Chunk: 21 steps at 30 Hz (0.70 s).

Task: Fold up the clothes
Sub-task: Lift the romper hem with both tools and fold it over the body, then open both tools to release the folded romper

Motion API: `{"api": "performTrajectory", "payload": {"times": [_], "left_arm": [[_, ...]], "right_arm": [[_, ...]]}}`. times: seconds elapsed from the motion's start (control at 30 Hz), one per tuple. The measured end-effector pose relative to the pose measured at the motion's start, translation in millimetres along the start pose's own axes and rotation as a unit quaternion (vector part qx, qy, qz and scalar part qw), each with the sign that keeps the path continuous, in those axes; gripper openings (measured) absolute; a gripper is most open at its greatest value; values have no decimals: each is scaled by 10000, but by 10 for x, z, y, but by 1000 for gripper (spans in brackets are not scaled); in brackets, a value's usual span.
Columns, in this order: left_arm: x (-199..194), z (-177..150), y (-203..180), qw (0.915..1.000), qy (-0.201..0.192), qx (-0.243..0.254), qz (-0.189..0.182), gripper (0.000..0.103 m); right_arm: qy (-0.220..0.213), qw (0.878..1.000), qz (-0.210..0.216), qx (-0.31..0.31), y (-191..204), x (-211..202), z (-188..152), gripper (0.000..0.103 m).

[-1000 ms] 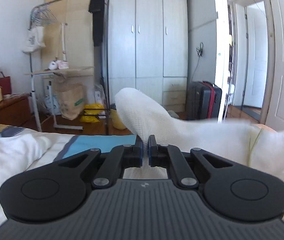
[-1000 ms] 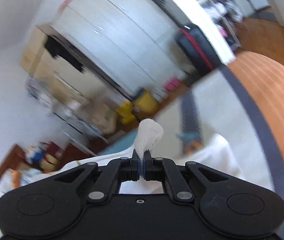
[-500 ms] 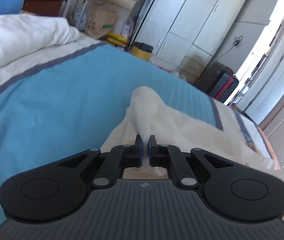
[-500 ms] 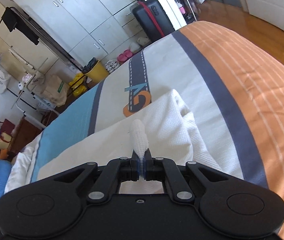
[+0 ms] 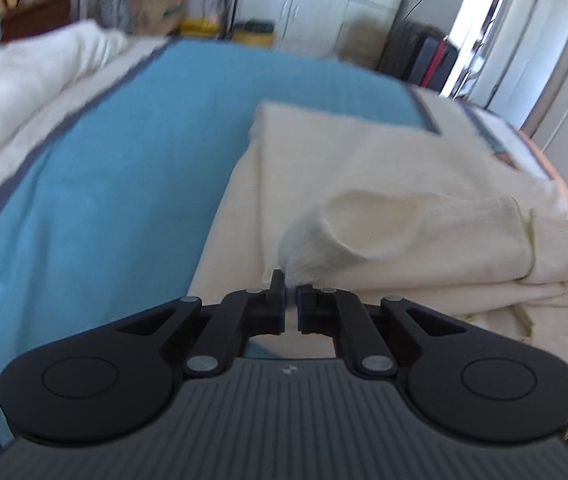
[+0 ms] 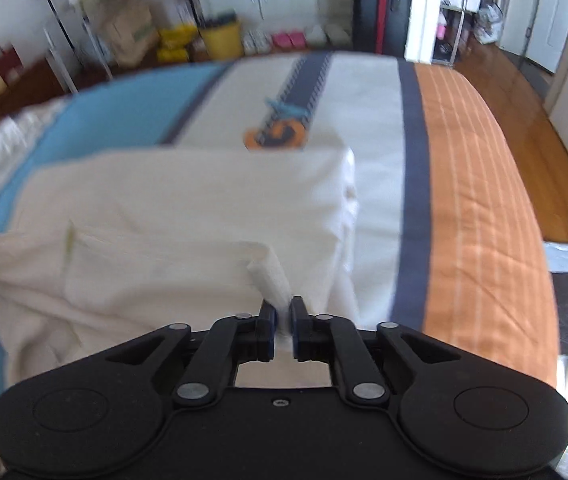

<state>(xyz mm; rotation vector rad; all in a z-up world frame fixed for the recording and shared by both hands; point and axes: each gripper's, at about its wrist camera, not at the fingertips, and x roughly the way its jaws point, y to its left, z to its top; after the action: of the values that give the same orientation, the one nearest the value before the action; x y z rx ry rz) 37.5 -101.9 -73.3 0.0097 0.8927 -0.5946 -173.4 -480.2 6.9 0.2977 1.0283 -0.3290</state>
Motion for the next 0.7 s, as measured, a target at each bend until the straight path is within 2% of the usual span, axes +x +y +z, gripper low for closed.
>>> {"api": "performTrajectory", "payload": {"times": [0.07, 0.13, 0.17, 0.37, 0.43, 0.5, 0.53, 0.63, 0.67, 0.7], "left_arm": [[45, -10, 24, 9998, 156, -94, 12, 5], [-15, -13, 1, 10000, 29, -7, 54, 5], [-49, -8, -15, 9999, -46, 48, 81, 5], [-157, 37, -28, 9994, -321, 90, 29, 9], [-280, 80, 36, 9972, -679, 42, -321, 11], [-451, 173, 177, 9908, -1101, -197, -760, 24], [-508, 207, 251, 9868, -1298, -352, -906, 26], [-316, 217, 441, 9786, -958, -948, -1554, 29], [-251, 219, 504, 9739, -840, -1145, -1769, 29], [-112, 176, 563, 9675, -545, -1454, -1995, 29]], "right_arm": [[-18, 9999, -86, 56, -6, -17, -31, 17], [-203, 9996, -60, 173, -16, -87, -60, 42], [-217, 9995, 98, 194, 43, -72, -38, 45], [-281, 9933, 1079, 313, 418, 24, 104, 46], [-301, 9890, 1404, 352, 543, 57, 152, 47], [-322, 9837, 1727, 390, 668, 89, 199, 47], [-332, 9806, 1889, 409, 731, 105, 223, 48], [-351, 9806, 1900, -322, 1113, 186, 308, 56], [-357, 9795, 1899, -569, 1242, 213, 337, 58], [-363, 9778, 1898, -816, 1370, 241, 365, 60]]}}
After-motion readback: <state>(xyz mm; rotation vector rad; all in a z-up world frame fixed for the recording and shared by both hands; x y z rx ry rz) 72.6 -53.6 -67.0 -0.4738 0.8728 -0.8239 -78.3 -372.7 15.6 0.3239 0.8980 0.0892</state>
